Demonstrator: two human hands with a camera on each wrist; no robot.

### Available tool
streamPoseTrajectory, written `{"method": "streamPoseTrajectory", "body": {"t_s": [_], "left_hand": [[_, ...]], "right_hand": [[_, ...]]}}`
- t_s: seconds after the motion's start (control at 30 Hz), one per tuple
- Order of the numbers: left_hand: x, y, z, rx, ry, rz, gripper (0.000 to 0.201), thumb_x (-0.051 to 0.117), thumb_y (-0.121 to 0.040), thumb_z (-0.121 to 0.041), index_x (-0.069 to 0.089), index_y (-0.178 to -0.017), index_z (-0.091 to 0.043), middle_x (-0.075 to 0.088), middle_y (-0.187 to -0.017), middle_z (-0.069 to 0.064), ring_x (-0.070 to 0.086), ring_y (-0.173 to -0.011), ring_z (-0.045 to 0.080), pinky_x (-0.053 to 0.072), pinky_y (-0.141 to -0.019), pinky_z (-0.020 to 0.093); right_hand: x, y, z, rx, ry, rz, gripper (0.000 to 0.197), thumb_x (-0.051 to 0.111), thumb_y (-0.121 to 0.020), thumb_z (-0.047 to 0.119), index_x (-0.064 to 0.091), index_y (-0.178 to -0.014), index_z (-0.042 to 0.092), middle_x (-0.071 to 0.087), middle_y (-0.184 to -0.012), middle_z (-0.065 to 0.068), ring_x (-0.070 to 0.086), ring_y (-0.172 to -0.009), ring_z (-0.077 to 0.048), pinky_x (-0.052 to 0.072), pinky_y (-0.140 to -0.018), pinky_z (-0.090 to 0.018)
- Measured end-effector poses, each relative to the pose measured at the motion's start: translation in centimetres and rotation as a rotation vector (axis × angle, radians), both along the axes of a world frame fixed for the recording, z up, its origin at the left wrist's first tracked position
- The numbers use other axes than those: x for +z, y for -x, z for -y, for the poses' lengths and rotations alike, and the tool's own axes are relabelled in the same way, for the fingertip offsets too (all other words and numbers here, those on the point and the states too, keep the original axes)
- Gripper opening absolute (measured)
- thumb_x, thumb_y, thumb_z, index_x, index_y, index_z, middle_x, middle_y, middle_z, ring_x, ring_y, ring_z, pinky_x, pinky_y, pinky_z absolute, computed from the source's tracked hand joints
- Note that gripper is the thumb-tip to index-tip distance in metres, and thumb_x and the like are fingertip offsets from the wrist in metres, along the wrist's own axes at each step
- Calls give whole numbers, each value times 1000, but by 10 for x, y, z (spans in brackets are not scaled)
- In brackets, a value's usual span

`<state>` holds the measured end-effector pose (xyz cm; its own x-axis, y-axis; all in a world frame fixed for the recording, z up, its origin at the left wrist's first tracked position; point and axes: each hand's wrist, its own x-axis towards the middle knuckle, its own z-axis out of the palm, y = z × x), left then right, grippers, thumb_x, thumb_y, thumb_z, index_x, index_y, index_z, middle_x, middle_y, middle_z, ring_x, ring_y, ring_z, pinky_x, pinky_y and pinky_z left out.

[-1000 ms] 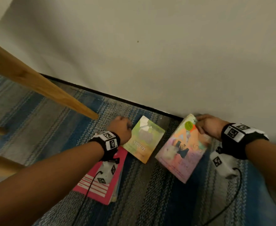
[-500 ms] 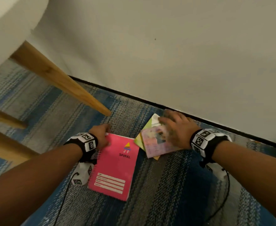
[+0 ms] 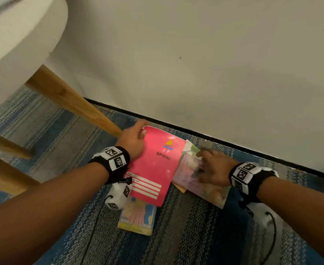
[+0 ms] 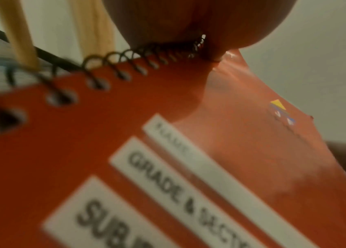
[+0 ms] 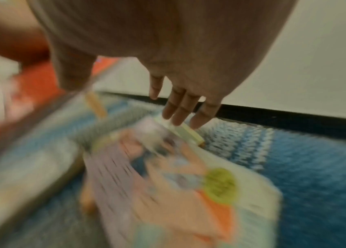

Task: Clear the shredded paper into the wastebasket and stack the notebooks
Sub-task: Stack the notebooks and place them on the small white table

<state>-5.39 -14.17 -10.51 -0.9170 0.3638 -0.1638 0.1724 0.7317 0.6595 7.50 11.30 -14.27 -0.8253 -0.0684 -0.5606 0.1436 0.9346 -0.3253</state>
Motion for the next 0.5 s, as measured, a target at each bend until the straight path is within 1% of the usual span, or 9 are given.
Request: {"method": "streamPoseTrajectory", "body": {"t_s": [0.03,0.07,0.13,0.17,0.23,0.27,0.33,0.4,0.5], "left_hand": [[3,-2,-10,-23,-19,5,27,41,-99,-13,53,-121,-25,64,-90,10,60,-81,24,44,-74,29],[6,-4,-18,-37,-31,10,27,40,-99,-14,52,-120,-26,64,-91,10,60,-81,24,45,-74,29],[15,-7,-31,-36,-55,8,25,38,-101,-17,50,-119,-28,64,-94,7,59,-84,22,44,-75,29],[21,-7,-36,-15,-77,2,24,38,-101,-18,48,-119,-29,63,-94,5,59,-84,21,42,-74,28],[35,-6,-42,59,-125,-25,26,41,-100,-21,45,-124,-30,61,-89,2,58,-79,19,38,-68,24],[43,-5,-45,90,-142,-50,30,44,-99,-24,41,-128,-29,61,-91,0,58,-79,18,37,-69,23],[59,-5,-49,137,-162,-85,43,49,-97,-32,33,-136,-26,57,-103,-3,58,-88,16,37,-75,23],[75,-7,-54,185,-191,-87,50,52,-95,-38,29,-137,-24,55,-109,-4,58,-92,14,40,-75,26],[101,-15,-62,199,-173,-121,38,49,-96,-34,35,-129,-21,59,-104,-3,60,-87,14,44,-73,28]], "right_hand": [[8,4,4,-110,190,-16,83,68,-73,64,33,-140,31,47,-136,0,52,-121,-21,43,-99,-31],[17,10,10,-245,403,-9,72,72,-79,53,35,-137,32,54,-126,2,58,-111,-17,48,-92,-31],[32,22,20,-480,727,17,54,72,-87,24,40,-130,27,64,-108,-2,66,-87,-18,56,-68,-34],[39,28,21,-561,815,3,51,69,-87,8,41,-127,23,66,-102,-8,66,-76,-23,56,-56,-34],[51,38,15,-607,899,-59,54,56,-84,-16,45,-124,20,65,-93,-16,62,-60,-28,52,-44,-32],[59,42,9,-602,924,-93,57,52,-83,-21,47,-123,20,64,-87,-17,59,-54,-27,50,-40,-30],[75,49,-4,-611,955,-175,58,50,-83,-24,49,-122,19,61,-80,-16,55,-46,-22,46,-37,-26],[91,50,-12,-624,985,-265,56,49,-82,-25,51,-120,17,64,-72,-9,55,-44,-19,42,-36,-24],[116,53,-16,-583,1021,-366,53,48,-82,-26,53,-112,17,69,-63,3,56,-43,-14,41,-37,-22]]}}
